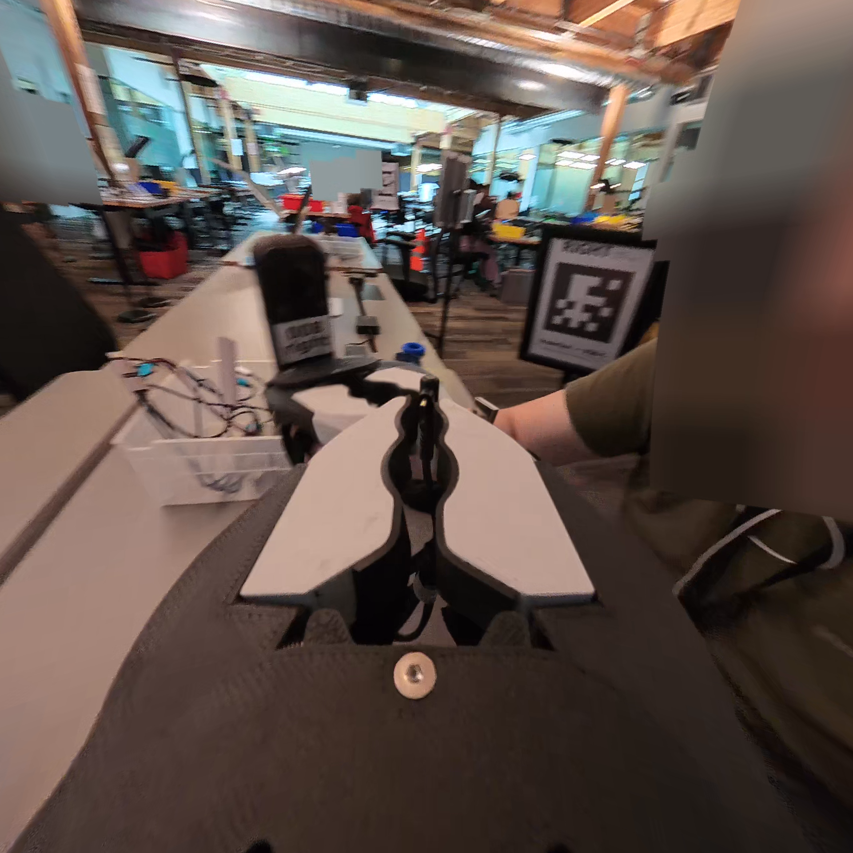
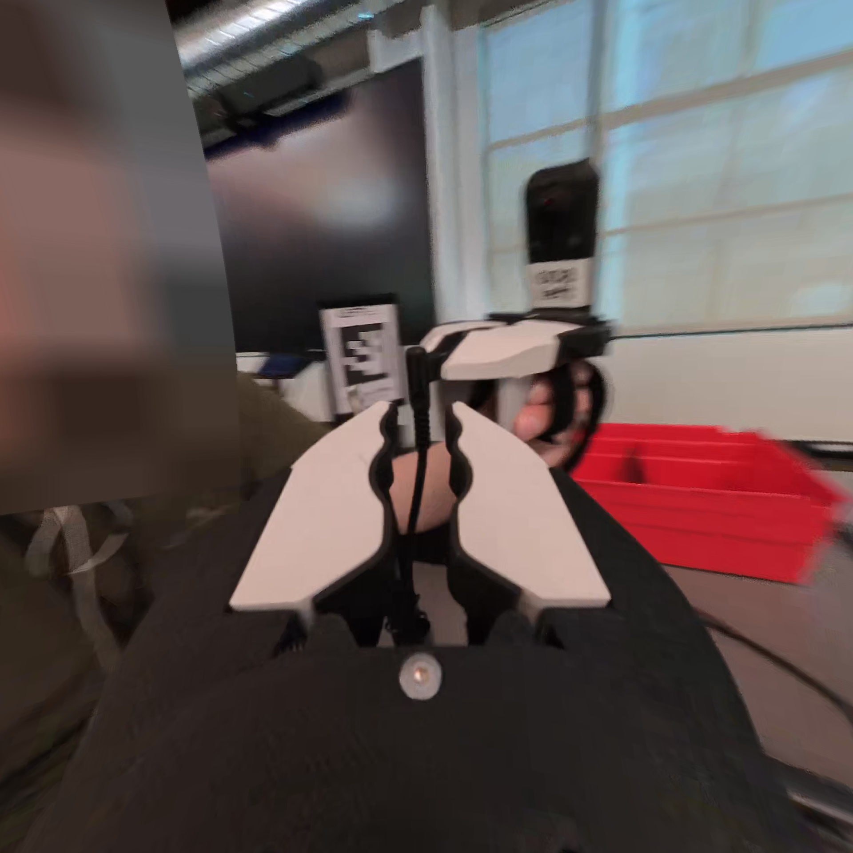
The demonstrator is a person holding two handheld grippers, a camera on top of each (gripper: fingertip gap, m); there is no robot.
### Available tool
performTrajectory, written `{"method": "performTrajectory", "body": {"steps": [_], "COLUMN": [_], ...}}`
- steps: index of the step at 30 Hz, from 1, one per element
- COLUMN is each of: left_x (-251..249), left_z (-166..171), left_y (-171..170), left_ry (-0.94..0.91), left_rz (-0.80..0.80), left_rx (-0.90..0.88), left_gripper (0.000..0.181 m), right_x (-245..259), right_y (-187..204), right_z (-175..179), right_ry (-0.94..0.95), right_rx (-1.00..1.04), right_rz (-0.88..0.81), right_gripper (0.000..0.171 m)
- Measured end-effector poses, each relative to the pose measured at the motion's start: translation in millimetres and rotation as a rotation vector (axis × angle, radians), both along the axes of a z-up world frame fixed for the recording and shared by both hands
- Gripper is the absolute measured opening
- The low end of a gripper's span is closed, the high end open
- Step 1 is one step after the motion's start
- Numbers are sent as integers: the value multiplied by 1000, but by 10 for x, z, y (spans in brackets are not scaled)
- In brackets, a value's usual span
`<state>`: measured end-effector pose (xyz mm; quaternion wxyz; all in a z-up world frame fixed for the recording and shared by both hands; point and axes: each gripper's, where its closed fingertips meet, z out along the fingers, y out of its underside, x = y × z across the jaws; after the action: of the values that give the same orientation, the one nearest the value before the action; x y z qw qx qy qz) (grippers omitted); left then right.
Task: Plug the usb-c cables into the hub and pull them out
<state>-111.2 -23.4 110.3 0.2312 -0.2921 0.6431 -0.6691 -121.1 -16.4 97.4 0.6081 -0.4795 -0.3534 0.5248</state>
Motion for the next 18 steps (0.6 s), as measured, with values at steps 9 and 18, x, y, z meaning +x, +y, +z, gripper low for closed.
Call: {"method": "performTrajectory", "body": {"steps": [9, 18], "left_x": [216, 248], "left_z": [-29, -19], "left_y": [299, 355], "left_ry": [14, 21], "left_rz": [280, 303], "left_rx": [66, 25], "left_gripper": [5, 5], "right_x": [343, 320], "right_y": [283, 389], "right_z": [218, 99], "right_ry": [8, -8], "right_rx": [68, -8], "right_rz": [-448, -447], "right_gripper": [20, 16]}}
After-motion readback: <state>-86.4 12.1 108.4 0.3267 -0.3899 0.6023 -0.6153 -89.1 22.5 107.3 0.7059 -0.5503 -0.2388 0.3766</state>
